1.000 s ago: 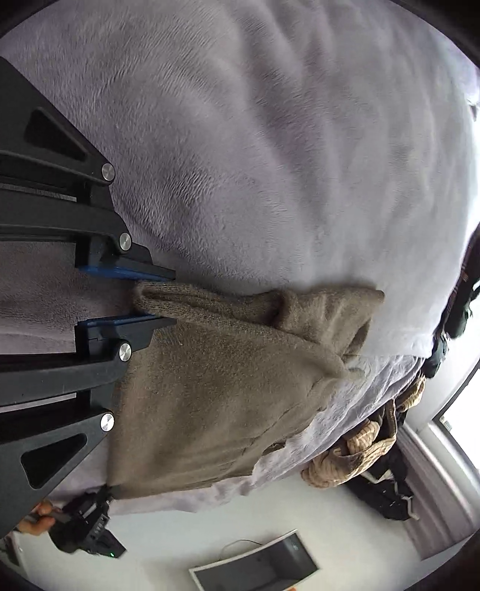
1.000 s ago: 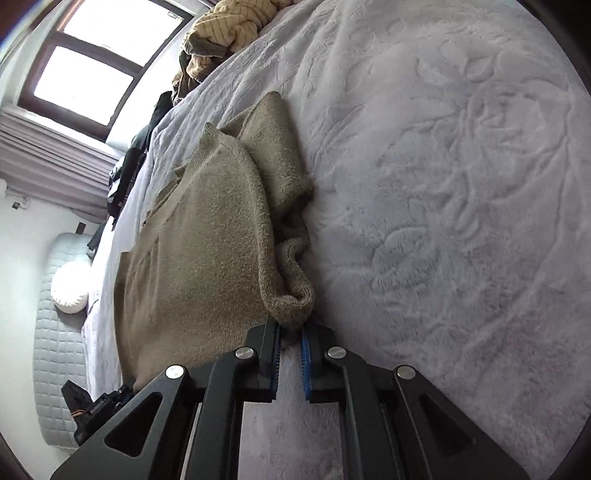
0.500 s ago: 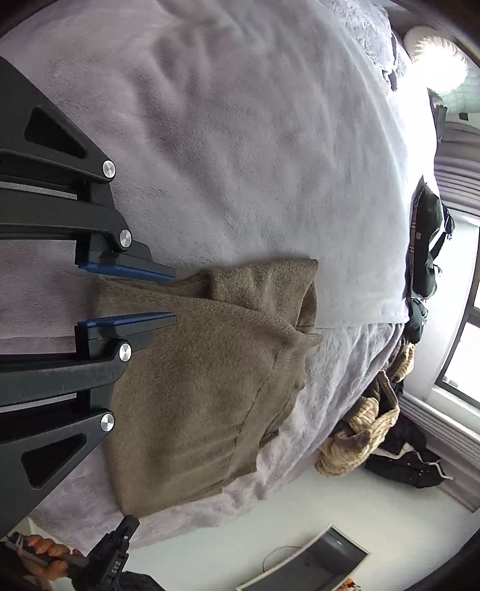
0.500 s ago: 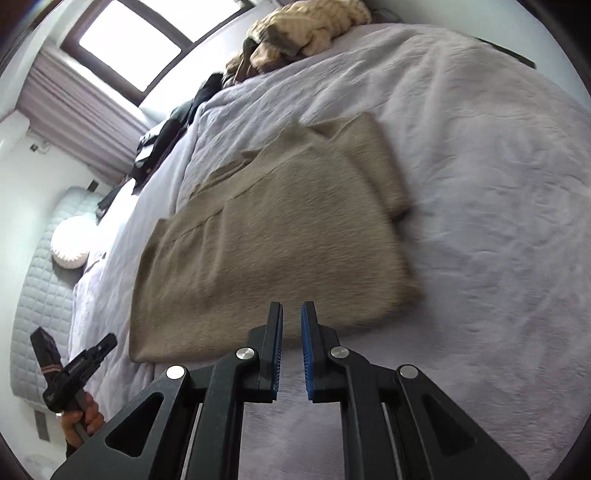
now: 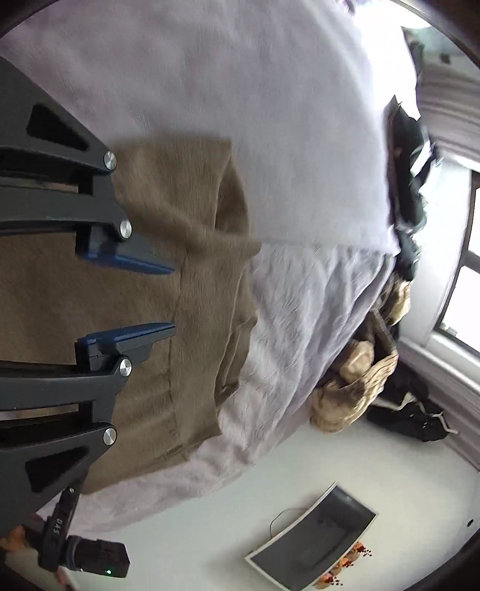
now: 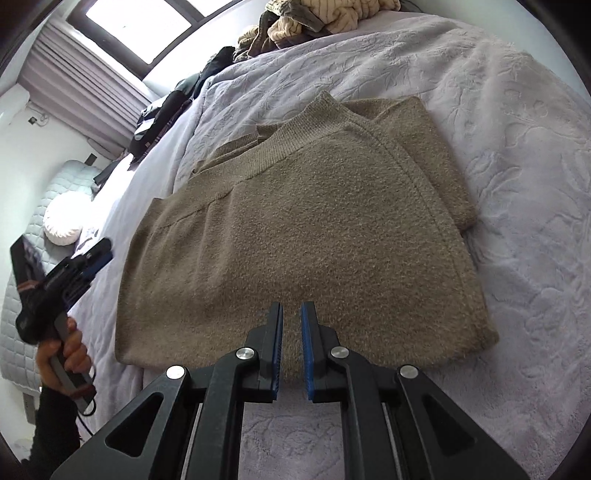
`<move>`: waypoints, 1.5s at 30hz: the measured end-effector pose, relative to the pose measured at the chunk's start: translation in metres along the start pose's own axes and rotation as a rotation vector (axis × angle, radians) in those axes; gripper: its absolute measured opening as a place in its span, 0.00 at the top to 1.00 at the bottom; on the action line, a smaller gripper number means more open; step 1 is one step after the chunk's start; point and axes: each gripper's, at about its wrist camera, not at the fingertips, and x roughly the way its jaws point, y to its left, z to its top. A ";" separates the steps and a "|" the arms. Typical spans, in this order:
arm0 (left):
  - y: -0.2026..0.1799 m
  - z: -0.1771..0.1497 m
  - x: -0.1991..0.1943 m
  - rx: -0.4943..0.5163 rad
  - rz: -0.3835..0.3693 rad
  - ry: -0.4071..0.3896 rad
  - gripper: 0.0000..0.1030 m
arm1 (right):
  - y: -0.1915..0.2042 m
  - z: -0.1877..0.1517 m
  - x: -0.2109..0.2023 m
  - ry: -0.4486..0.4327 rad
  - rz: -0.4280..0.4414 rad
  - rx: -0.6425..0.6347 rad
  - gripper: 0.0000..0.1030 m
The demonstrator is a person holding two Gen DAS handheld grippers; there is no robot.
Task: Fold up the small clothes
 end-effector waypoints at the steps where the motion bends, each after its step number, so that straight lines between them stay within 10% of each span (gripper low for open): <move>1: 0.003 0.003 0.015 -0.003 0.017 0.026 0.71 | 0.001 0.001 0.001 0.001 0.001 -0.005 0.89; 4: 0.024 0.002 0.049 -0.031 0.107 0.092 0.71 | 0.000 0.005 0.003 0.003 0.000 -0.012 0.89; 7: 0.048 -0.002 0.052 -0.123 0.056 0.089 0.85 | -0.006 0.013 0.002 -0.008 -0.013 -0.009 0.89; 17: 0.055 -0.005 0.037 -0.123 0.080 0.088 0.85 | -0.035 0.074 0.023 -0.034 -0.116 0.024 0.89; 28: 0.053 -0.027 -0.011 -0.092 0.163 0.074 0.85 | -0.036 0.041 0.002 -0.034 -0.186 -0.051 0.89; 33: 0.050 -0.048 -0.041 -0.096 0.149 0.062 0.84 | -0.002 0.010 -0.006 0.017 -0.004 -0.065 0.81; 37: 0.046 -0.070 -0.058 -0.087 0.193 0.067 0.84 | 0.038 -0.020 0.014 0.127 0.229 -0.052 0.36; 41: 0.049 -0.093 -0.071 -0.094 0.233 0.068 0.84 | 0.081 -0.049 0.053 0.273 0.482 0.020 0.36; 45: 0.059 -0.110 -0.081 -0.121 0.258 0.070 0.74 | 0.112 -0.068 0.101 0.358 0.551 0.105 0.36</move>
